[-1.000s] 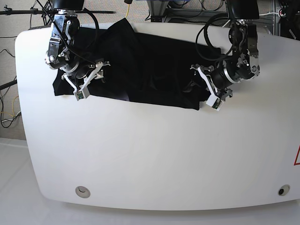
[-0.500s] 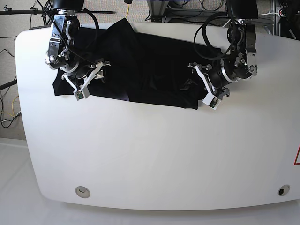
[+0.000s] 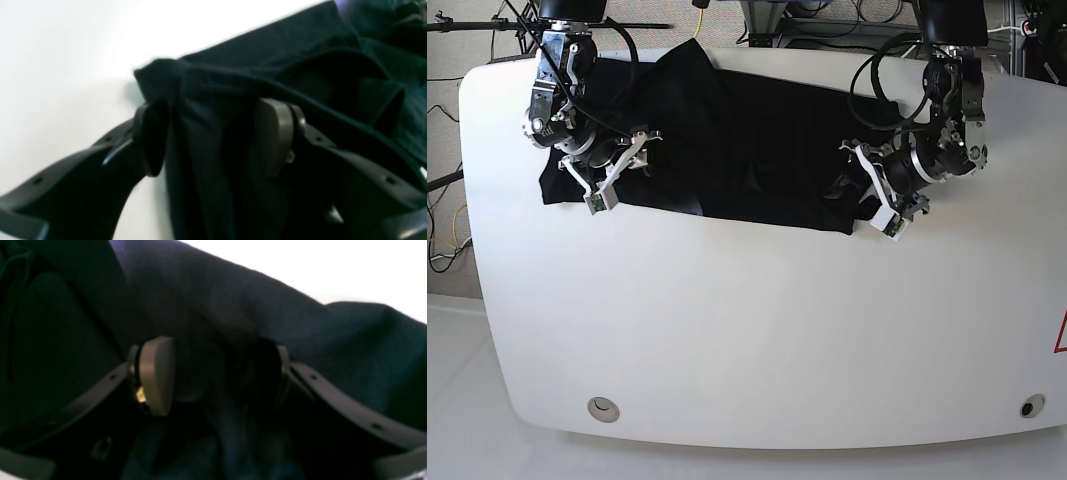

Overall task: Fold the T-shirt properly
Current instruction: 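Move the left gripper over the folded shirt end and lower it, then grasp the folded end of the black shirt with the left gripper, then pull the grasped shirt end with the left gripper toward the right gripper, then reposition the left gripper along the shirt edge and regrasp it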

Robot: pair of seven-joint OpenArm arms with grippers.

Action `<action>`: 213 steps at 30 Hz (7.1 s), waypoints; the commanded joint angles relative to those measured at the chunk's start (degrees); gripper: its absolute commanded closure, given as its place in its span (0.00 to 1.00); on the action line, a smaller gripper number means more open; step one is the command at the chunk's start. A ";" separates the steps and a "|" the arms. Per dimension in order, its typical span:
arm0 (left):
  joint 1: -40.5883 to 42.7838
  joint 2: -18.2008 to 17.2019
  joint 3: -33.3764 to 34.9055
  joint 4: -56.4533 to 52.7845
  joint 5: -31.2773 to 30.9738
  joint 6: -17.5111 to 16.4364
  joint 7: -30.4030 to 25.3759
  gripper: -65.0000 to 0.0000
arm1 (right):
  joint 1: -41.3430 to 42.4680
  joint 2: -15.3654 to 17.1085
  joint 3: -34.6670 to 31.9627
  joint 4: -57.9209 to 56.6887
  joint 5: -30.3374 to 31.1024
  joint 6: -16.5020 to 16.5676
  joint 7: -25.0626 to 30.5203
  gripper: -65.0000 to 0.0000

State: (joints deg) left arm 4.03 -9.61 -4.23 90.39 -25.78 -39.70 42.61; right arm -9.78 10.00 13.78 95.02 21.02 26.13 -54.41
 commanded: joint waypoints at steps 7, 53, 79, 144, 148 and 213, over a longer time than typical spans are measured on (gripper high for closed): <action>-0.82 -1.08 -0.12 1.17 -1.25 -0.30 -1.25 0.41 | -0.64 0.15 -0.11 -0.47 -1.10 -0.15 -3.21 0.44; -0.30 0.42 6.56 1.87 -1.25 -0.30 -1.25 0.41 | -0.64 0.07 -0.11 -0.47 -1.10 -0.06 -3.21 0.44; 0.58 -0.11 6.91 -0.41 -1.43 -0.30 -1.42 1.00 | -0.55 0.07 -0.11 -0.47 -1.10 -0.06 -3.21 0.44; -0.74 4.73 21.59 11.63 -1.52 -0.30 6.23 1.00 | -0.55 0.07 -0.11 -0.56 -1.10 -0.06 -3.21 0.44; -0.30 4.81 23.17 11.46 -1.52 -0.30 6.23 1.00 | -0.55 0.07 -0.11 -0.56 -1.10 -0.06 -3.21 0.44; -0.74 3.76 25.90 14.97 -6.00 -0.30 8.60 0.42 | 1.47 -0.64 -0.20 -6.28 -1.28 -0.06 -2.95 0.44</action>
State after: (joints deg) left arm 4.03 -4.58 22.63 104.09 -30.68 -39.77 52.45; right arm -7.79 9.23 13.98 90.15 22.94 27.11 -50.76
